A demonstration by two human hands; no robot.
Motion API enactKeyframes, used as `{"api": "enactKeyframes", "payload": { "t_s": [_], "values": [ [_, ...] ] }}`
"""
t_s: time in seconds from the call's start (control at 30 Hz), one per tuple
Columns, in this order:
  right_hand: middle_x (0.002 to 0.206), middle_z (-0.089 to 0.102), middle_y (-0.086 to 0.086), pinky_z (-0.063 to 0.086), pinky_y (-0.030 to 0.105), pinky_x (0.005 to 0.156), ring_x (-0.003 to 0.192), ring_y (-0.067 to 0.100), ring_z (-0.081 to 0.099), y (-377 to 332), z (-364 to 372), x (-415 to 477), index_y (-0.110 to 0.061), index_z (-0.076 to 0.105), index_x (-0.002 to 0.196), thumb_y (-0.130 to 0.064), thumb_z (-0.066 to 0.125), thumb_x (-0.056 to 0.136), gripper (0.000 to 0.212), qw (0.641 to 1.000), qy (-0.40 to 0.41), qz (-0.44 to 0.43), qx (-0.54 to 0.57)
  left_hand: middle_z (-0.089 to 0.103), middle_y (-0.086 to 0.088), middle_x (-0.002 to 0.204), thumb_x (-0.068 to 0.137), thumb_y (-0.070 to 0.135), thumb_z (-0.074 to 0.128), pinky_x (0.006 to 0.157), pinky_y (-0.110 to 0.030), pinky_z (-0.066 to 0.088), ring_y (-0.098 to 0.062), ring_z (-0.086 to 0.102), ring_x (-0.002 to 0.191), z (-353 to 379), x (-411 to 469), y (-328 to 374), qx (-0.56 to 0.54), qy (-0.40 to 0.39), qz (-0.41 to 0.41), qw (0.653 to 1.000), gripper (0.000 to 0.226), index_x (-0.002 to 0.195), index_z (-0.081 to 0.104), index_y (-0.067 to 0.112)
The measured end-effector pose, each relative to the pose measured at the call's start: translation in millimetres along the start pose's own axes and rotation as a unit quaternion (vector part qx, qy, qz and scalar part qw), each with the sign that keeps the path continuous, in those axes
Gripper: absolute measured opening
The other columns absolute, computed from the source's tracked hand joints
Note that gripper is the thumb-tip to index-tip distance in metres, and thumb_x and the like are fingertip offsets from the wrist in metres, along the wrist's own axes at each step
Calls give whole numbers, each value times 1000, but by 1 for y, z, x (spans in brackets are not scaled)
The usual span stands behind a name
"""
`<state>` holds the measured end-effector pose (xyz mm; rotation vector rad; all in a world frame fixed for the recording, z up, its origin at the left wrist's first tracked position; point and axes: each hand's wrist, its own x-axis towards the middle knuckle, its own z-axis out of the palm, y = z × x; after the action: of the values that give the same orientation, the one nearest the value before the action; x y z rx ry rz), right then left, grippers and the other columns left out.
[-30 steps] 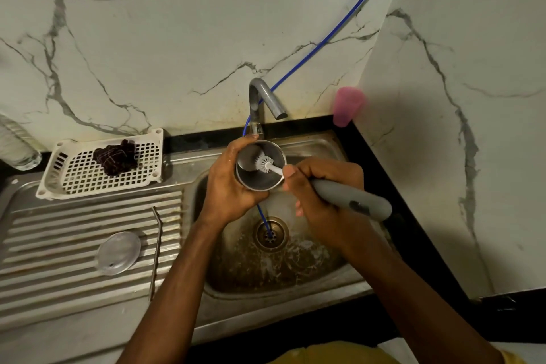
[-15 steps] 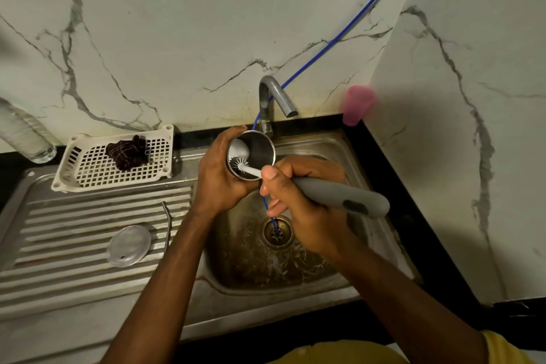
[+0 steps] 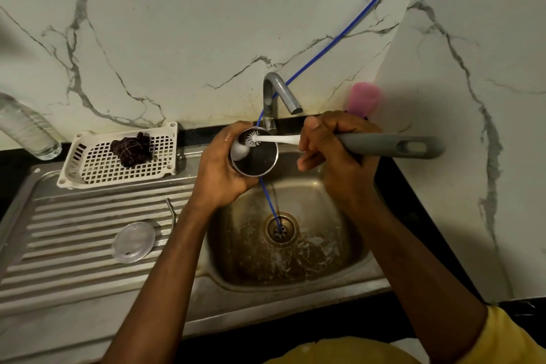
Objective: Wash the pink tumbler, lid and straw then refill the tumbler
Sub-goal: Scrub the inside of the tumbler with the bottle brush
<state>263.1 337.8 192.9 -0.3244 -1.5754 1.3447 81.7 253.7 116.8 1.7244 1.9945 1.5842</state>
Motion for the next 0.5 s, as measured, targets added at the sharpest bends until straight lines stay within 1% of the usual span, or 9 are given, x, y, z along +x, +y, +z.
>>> {"api": "enactKeyframes", "payload": {
  "t_s": [0.07, 0.13, 0.17, 0.23, 0.27, 0.37, 0.43, 0.5],
  "values": [
    [63, 65, 6, 47, 40, 39, 43, 28, 59, 3, -9, -2, -17, 66, 67, -21, 61, 95, 29, 999, -13, -18, -34, 57, 8, 131, 66, 33, 81, 105, -19, 41, 0, 54, 123, 2, 2, -2, 14, -3, 18, 1000, 73, 131, 55, 14],
    [64, 64, 6, 45, 35, 41, 44, 25, 58, 4, -17, -5, -28, 67, 69, -23, 60, 96, 29, 998, -20, -26, -47, 55, 9, 132, 67, 27, 83, 106, -18, 39, 2, 51, 124, 3, 3, -3, 28, 0, 33, 999, 71, 131, 56, 12],
    [64, 65, 4, 44, 31, 41, 44, 22, 57, 5, -21, -7, -28, 66, 69, -24, 59, 96, 29, 998, -27, -27, -57, 54, 9, 133, 66, 24, 84, 106, -18, 39, 4, 49, 125, 4, 4, -3, 34, 0, 39, 999, 72, 131, 55, 12],
    [63, 64, 2, 43, 25, 42, 44, 16, 56, 6, -25, -13, -20, 65, 68, -24, 58, 96, 30, 995, -50, -30, -85, 54, 8, 134, 65, 22, 86, 106, -17, 39, 4, 48, 126, 6, 6, -3, 40, -3, 45, 998, 75, 133, 55, 12],
    [61, 64, 4, 43, 24, 43, 44, 14, 56, 6, -26, -17, -16, 64, 67, -22, 59, 96, 31, 992, -64, -35, -103, 54, 8, 135, 66, 24, 86, 106, -19, 40, 2, 50, 127, 7, 7, -3, 34, -5, 43, 998, 75, 133, 54, 12],
    [59, 62, 5, 43, 19, 50, 48, 10, 56, 6, -17, -31, -6, 65, 64, -15, 59, 95, 32, 979, -121, -55, -153, 59, 0, 135, 66, 37, 85, 107, -30, 45, -13, 56, 127, 8, 6, -5, 7, 3, 16, 1000, 76, 132, 56, 9],
    [59, 59, 2, 43, 21, 53, 49, 11, 55, 2, -10, -37, -1, 63, 61, -11, 60, 95, 35, 976, -157, -58, -142, 62, -5, 134, 64, 38, 87, 106, -39, 48, -20, 58, 125, 10, 3, -11, -1, 9, -3, 1000, 80, 131, 58, 6],
    [59, 58, 3, 42, 23, 54, 50, 13, 54, -1, -5, -41, 2, 61, 61, -8, 60, 96, 36, 975, -179, -66, -112, 63, -6, 131, 62, 32, 89, 105, -43, 49, -21, 60, 123, 6, 4, -10, -8, 26, -12, 1000, 80, 130, 58, 5]
  ]
}}
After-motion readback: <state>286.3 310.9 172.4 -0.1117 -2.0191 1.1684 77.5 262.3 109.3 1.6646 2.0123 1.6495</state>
